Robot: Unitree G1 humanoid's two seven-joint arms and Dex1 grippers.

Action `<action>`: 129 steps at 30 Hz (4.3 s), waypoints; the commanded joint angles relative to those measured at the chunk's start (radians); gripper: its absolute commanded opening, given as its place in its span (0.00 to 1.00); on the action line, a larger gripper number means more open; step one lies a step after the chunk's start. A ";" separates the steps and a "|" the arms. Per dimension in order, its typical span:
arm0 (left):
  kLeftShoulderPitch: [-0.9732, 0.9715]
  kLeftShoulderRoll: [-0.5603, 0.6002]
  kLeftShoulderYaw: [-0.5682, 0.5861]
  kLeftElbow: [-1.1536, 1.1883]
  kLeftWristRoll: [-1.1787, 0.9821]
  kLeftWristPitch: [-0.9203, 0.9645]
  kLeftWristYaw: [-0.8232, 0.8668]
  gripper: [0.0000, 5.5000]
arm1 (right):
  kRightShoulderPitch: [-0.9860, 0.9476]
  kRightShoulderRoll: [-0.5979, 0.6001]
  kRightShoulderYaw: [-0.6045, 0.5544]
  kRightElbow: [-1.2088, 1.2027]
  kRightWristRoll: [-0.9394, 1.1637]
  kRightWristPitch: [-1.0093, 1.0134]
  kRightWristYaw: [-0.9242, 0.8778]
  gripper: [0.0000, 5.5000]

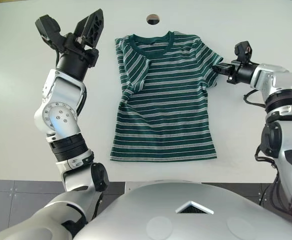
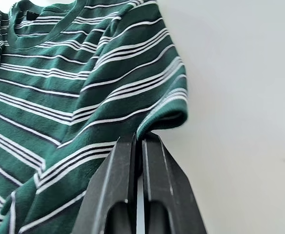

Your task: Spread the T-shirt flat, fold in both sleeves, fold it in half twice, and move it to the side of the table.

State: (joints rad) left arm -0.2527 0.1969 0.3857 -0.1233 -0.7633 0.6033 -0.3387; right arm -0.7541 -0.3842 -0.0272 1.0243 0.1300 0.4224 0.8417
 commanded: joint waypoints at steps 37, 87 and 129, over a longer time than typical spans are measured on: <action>-0.003 -0.026 -0.060 0.006 -0.015 -0.039 -0.005 0.51 | 0.229 0.156 0.143 -0.600 0.092 0.280 -0.102 0.14; 0.777 0.739 -0.425 0.060 1.380 -1.592 -0.306 0.68 | 1.020 -0.531 0.195 -0.939 -0.393 -1.338 0.262 0.54; 0.851 0.889 -0.677 -0.284 0.570 -1.009 -0.508 0.03 | 1.030 -0.716 0.453 -1.161 0.008 -1.038 0.202 0.02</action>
State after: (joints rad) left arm 0.5179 0.9809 -0.2380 -0.2533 0.1142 -0.6291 -0.7045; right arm 0.2023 -0.9790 0.3990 0.0207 -0.0626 -0.8187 0.9293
